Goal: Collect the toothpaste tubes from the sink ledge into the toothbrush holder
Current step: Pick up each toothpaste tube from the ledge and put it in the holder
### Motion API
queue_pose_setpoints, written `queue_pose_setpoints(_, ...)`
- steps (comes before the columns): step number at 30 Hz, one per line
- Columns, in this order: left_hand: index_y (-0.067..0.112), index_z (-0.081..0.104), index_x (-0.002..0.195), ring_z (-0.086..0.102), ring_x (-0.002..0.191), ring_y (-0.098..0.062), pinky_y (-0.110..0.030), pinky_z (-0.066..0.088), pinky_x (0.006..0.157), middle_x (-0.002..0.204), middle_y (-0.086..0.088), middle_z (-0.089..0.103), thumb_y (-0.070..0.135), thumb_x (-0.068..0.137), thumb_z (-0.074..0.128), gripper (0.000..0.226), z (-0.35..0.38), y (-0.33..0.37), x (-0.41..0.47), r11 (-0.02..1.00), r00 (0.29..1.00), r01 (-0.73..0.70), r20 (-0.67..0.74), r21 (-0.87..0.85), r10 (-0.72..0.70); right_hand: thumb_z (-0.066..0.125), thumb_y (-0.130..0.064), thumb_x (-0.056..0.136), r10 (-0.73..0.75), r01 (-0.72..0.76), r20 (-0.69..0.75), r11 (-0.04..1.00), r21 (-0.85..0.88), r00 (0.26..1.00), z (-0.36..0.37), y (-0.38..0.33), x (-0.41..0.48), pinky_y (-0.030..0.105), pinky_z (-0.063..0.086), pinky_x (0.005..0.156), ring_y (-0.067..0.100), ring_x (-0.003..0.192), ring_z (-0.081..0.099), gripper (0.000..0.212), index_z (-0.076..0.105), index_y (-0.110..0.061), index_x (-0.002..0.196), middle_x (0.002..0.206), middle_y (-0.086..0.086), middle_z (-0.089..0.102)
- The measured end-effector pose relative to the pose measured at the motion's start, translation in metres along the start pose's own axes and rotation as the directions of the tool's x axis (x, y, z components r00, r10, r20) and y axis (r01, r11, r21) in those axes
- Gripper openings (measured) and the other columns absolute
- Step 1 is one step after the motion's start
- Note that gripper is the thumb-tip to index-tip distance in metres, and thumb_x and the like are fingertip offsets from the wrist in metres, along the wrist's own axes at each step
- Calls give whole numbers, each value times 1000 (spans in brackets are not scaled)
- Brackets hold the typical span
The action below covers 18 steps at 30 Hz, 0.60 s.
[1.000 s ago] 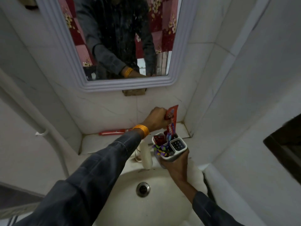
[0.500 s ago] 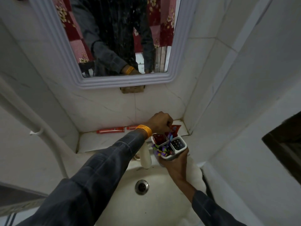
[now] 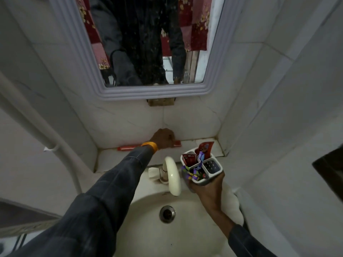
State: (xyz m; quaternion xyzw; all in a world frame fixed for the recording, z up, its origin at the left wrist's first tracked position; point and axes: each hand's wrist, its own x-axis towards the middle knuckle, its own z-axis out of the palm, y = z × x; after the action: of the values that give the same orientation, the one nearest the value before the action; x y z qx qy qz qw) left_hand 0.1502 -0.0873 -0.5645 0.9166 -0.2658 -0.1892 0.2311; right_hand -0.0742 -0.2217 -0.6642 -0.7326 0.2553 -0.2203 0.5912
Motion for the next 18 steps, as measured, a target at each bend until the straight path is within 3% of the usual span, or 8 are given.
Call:
queue_pose_setpoints(5, 8, 64, 112, 63, 107, -33, -41, 51, 96, 116, -17, 67, 19, 94, 55, 23, 31, -47, 6, 971, 995, 95, -58, 218, -85, 103, 6, 53, -18, 18, -20, 1000, 24, 1000, 3, 2, -3, 13, 57, 95, 5, 127, 67, 113, 39, -18, 143, 144, 4, 62)
queue_pose_setpoints(11, 7, 64, 118, 59, 116, -33, -39, 46, 99, 121, -16, 65, 18, 95, 57, 26, 46, -48, 13, 946, 995, 72, -84, 316, -47, 102, 7, 56, -13, 14, -24, 999, 31, 1000, 3, -3, -3, 9, 55, 94, -3, 126, 64, 112, 37, -25, 142, 142, -2, 61)
queue_pose_setpoints(15, 6, 63, 115, 62, 109, -32, -38, 50, 94, 117, -17, 66, 26, 88, 67, 34, 35, -47, 9, 963, 995, 94, -54, 254, -83, 102, 6, 56, -10, 11, -20, 999, 32, 1000, 3, -3, -4, 9, 55, 93, -1, 124, 66, 111, 39, -18, 144, 143, 1, 62)
queue_pose_setpoints(18, 4, 66, 105, 67, 86, -29, -36, 56, 79, 102, -17, 71, 24, 83, 72, 30, 14, -36, -3, 993, 987, 105, -127, 51, -98, 104, 0, 55, -8, 8, -10, 999, 32, 1000, 2, -3, -5, 13, 57, 94, 11, 127, 67, 113, 39, -12, 147, 145, 5, 63)
